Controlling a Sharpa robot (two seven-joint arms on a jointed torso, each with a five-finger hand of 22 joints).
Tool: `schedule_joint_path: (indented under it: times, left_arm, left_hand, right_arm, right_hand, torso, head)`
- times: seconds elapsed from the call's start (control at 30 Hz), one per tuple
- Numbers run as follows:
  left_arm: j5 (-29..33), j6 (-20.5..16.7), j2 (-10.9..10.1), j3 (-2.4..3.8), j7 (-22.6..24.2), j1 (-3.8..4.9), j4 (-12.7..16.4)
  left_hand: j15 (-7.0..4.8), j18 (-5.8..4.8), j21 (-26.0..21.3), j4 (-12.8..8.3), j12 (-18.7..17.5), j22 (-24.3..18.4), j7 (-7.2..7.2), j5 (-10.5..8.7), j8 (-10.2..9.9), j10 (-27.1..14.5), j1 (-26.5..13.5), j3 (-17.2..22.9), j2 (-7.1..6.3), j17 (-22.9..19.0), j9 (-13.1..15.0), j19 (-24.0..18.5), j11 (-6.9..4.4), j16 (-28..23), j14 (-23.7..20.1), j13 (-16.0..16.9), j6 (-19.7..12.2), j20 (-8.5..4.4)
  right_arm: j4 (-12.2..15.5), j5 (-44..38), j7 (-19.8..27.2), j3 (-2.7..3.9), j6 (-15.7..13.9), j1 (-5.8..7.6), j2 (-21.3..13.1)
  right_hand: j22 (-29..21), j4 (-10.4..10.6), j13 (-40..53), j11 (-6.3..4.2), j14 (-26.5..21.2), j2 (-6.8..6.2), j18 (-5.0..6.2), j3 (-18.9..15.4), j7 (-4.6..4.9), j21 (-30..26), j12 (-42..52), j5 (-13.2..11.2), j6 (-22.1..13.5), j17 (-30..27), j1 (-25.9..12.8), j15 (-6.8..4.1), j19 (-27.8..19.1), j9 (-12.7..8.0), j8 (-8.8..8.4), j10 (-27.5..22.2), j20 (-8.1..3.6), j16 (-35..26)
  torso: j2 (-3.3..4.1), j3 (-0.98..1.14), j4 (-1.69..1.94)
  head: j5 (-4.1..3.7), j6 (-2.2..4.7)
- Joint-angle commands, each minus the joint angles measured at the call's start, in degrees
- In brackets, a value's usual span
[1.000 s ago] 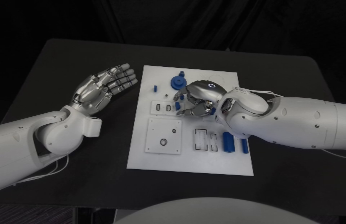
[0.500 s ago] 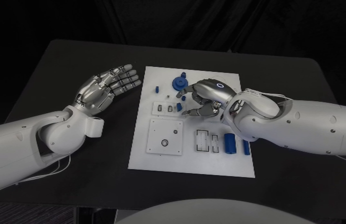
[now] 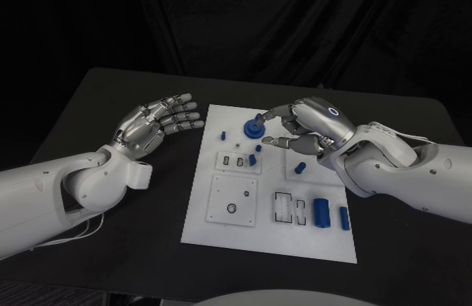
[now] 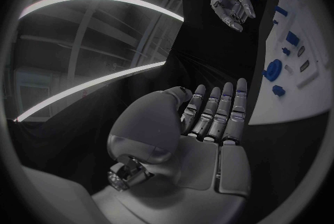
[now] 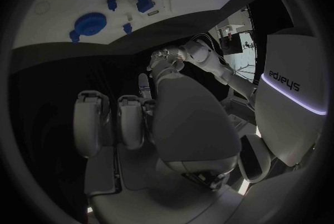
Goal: Assemble the parts on the task board
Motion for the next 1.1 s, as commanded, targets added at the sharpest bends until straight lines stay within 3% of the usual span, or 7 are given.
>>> schedule_joint_path:
  times: [0.03, 0.2, 0.43, 0.47, 0.57, 0.73, 1.1]
  left_arm:
    - [-1.51, -2.37, 0.67, 0.09, 5.49, 1.37, -0.12]
    - [-4.26, -2.27, 2.78, 0.08, 3.55, 4.86, -1.40]
    - [-11.59, 0.98, 7.01, 0.09, -7.09, 7.89, -5.52]
    - [-13.16, 1.48, 7.89, 0.09, -9.05, 8.15, -6.50]
    - [-18.19, 2.13, 9.96, 0.09, -13.66, 8.65, -8.82]
    - [-30.42, 2.32, 13.35, 0.09, -22.41, 9.07, -12.03]
    - [-47.04, 1.72, 17.81, 0.09, -38.72, 9.13, -14.47]
  left_hand:
    - [-1.17, 0.24, 3.52, 0.73, 3.11, 1.77, -0.78, -2.53, 0.79, 3.62, -0.94, -0.49, -1.43, 1.83, 0.15, 2.63, -0.87, 5.14, 3.69, 0.76, 1.61, -0.81]
    - [-5.37, 2.54, 11.59, 1.23, 13.32, 6.02, -1.50, -4.39, 1.37, 10.91, -0.96, -1.08, -1.92, 7.56, 0.13, 8.49, -5.14, 17.58, 12.21, 6.07, 3.39, -2.75]
    - [-9.45, 4.44, 30.39, 6.44, 42.45, 17.72, 0.01, -6.21, 4.80, 13.92, -1.76, -1.04, -2.37, 21.30, 0.40, 8.43, -9.57, 39.77, 17.41, 33.23, 7.47, -4.46]
    - [-9.81, 4.40, 35.19, 6.47, 51.01, 20.74, -0.35, -6.64, 5.91, 25.59, -2.44, -1.56, -2.32, 41.22, 0.86, 8.52, -9.84, 48.51, 30.01, 48.92, 7.96, -4.69]
    - [-10.48, 4.69, 36.32, 6.49, 59.50, 22.06, -0.90, -6.85, 7.46, 41.16, -3.02, -2.10, -1.69, 62.43, 1.92, 8.73, -10.14, 55.36, 43.89, 67.74, 7.20, -5.01]
    - [-11.05, 3.89, 36.62, 6.58, 65.24, 25.26, -0.95, -10.89, 8.95, 59.77, -6.20, -4.51, -1.13, 81.32, 3.50, 22.59, -10.86, 56.50, 59.15, 84.10, 6.89, -5.95]
    - [-13.18, -0.30, 53.44, 6.63, 65.69, 52.19, -2.81, -16.47, 11.82, 61.74, -10.06, -9.06, 0.32, 84.08, 7.43, 40.82, -12.88, 56.31, 61.33, 85.68, 9.19, -8.10]
  right_arm:
    - [-0.73, 5.18, 7.50, -0.19, -4.95, 0.18, -0.34]
    - [-2.17, 6.64, 8.86, -0.57, -5.20, 0.19, -1.12]
    - [-5.17, 11.34, 8.66, -0.79, -3.82, -0.72, -0.89]
    - [-5.52, 11.99, 8.54, -0.80, -3.48, -1.09, -0.82]
    - [-6.35, 13.08, 8.18, -0.82, -2.69, -1.93, -0.45]
    - [-8.03, 13.90, 6.95, -0.84, -0.23, -2.75, 0.56]
    - [-9.42, 14.19, 5.52, -0.84, 1.32, -3.52, 0.59]
  right_hand:
    - [11.66, -0.03, 14.22, -0.42, 4.23, 0.15, -0.37, 0.61, -0.03, 0.32, 0.19, 1.49, 1.89, 6.09, 0.94, -0.39, 2.63, -0.06, 0.88, 5.31, -0.39, 0.27]
    - [11.65, -0.24, 13.96, -0.23, 4.22, 0.70, -0.32, 1.40, 0.14, 0.07, 0.06, 4.40, 4.68, 6.26, 2.08, -0.27, 2.47, -0.22, 1.90, 5.13, -0.30, 0.37]
    - [11.75, -0.38, 14.07, -0.06, 4.18, 1.20, -0.34, 2.09, 0.30, 0.09, 0.11, 7.40, 5.22, 6.19, 2.67, -0.14, 2.49, -0.74, 1.74, 5.20, -0.19, 0.33]
    - [11.78, -0.57, 14.09, 0.17, 4.17, 1.35, -0.35, 2.35, 0.45, 0.11, 0.12, 8.23, 5.31, 6.13, 2.98, -0.01, 2.50, -0.86, 1.70, 5.21, -0.14, 0.30]
    - [11.77, -0.58, 14.07, 0.63, 4.12, 1.40, -0.34, 2.40, 0.56, 0.03, 0.11, 8.48, 5.57, 5.90, 2.92, 0.29, 2.46, -0.93, 1.76, 5.20, 0.02, 0.18]
    - [11.75, -0.96, 13.91, 1.06, 4.10, 1.16, -0.32, 2.48, 0.72, -0.07, 0.03, 8.83, 5.98, 5.81, 3.22, 0.66, 2.42, -0.99, 1.88, 5.09, 0.28, 0.13]
    - [11.66, -1.22, 13.74, 1.36, 4.05, 1.01, -0.27, 2.54, 0.93, -0.30, -0.05, 9.01, 6.12, 5.60, 3.40, 0.92, 2.31, -1.09, 1.85, 4.98, 0.51, 0.02]
  torso:
    - [-0.66, 0.39, -0.33]
    - [-2.29, 1.30, -0.89]
    - [-4.47, 2.66, -1.84]
    - [-4.57, 2.69, -1.87]
    - [-5.07, 2.99, -2.10]
    - [-5.98, 3.70, -2.43]
    - [-7.55, 5.18, -4.15]
  head:
    - [0.20, 0.96]
    - [0.88, 0.25]
    - [1.77, -0.44]
    - [1.67, -0.40]
    - [1.61, -0.51]
    - [1.30, -1.56]
    - [3.47, -2.81]
